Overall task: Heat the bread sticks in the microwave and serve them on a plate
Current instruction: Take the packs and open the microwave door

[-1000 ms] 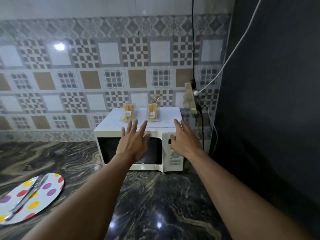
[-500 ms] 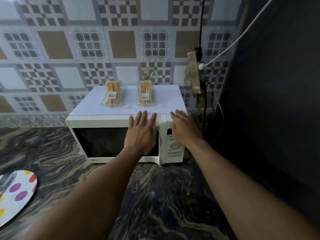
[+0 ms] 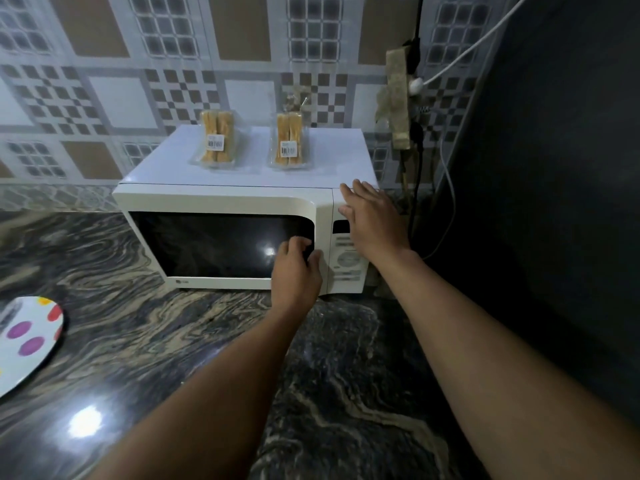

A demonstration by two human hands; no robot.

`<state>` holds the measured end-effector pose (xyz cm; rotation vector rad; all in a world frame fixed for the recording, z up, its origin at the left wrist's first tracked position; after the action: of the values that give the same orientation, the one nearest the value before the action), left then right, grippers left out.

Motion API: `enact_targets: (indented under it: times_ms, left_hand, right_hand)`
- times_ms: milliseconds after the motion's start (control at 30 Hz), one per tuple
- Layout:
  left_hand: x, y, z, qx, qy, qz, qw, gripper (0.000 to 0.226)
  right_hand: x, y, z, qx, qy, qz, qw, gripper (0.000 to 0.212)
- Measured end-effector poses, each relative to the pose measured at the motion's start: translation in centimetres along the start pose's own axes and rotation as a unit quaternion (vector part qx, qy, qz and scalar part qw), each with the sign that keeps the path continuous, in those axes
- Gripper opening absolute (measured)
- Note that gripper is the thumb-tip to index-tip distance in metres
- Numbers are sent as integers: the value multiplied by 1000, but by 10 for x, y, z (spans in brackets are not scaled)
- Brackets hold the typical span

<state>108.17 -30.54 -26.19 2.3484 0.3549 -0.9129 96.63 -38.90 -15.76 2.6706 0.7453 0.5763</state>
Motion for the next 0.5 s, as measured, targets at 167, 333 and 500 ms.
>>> enact_targets:
  times_ms: [167,333,500]
  left_hand:
    - [8,9,15,39,-48,-34,998,19]
    - [0,15,15,39,-47,-42,997,28]
    - [1,13,13,35,-54,-60,996,29]
  right_hand:
    - [-2,2,2,-7,7,1,1000,45]
    - [-3,3,2,-8,7,5,1000,45]
    - [-4,4,2,-1,8,10,1000,46]
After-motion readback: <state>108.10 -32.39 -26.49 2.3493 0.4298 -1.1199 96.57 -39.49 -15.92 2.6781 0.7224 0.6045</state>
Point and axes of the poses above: each hand's wrist, its own y-axis towards the middle knuckle, its own z-axis out of the palm, x = y × z, the point moved 10 cm from there along y, towards the middle knuckle, and after that the axes turned 11 degrees about z, right-handed, at the moved point
